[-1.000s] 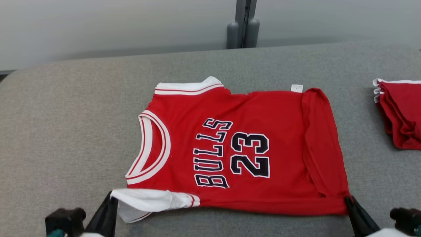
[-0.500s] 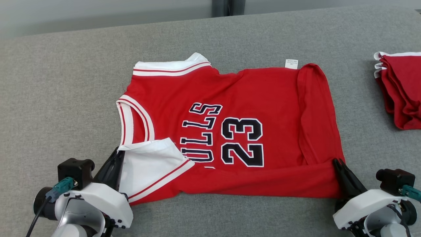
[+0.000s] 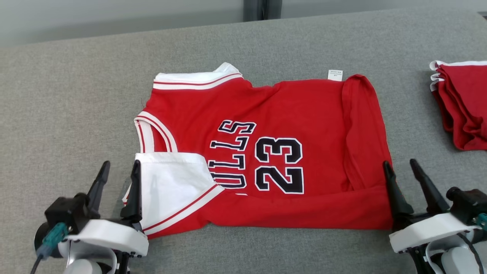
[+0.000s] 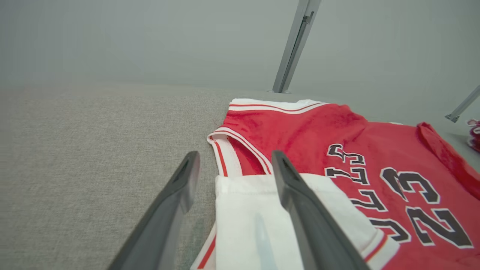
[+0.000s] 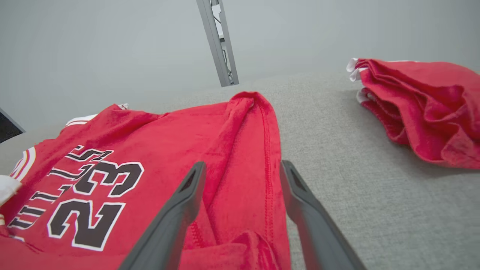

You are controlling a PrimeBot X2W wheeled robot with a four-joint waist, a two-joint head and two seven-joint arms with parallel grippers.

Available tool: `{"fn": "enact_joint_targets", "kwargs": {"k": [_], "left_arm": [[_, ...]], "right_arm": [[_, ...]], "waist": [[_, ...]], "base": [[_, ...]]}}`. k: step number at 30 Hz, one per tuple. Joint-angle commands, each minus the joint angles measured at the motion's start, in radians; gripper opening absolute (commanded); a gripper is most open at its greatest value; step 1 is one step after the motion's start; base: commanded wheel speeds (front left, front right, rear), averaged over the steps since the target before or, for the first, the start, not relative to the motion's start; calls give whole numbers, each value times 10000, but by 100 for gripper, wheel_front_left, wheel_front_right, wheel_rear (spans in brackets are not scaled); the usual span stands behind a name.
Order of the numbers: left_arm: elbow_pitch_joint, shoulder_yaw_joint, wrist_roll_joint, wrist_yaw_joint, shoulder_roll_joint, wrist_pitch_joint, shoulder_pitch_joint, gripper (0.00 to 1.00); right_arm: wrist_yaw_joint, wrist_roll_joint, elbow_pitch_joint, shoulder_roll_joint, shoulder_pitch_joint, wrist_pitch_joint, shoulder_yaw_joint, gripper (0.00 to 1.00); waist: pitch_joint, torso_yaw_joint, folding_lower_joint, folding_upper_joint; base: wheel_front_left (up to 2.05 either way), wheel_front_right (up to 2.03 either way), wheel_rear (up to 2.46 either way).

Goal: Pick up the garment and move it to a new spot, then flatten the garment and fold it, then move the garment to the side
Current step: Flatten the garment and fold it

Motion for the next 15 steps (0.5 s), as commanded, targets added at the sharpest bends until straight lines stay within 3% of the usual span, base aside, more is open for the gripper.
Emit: {"fn": "enact_joint_targets", "kwargs": {"k": [1,6,15], "left_arm": [[7,67,78,44,-14,-164,59,100],[-114,321,368,176,-173,-977,329,100],[-228,847,877,333,-476,-1154,1361,100]], "right_arm": [[1,-108,-126,5,93,-71,-77,100],[1,-974,-997,281,395,-169,-537,100],[1,-1628,-1499,538,1319,-138,-581,100]], "waist": [[-91,7,0,0],[-471,13,0,0],[-1180,-94,0,0]], "base": [[0,0,0],[0,0,0],[0,0,0]]}}
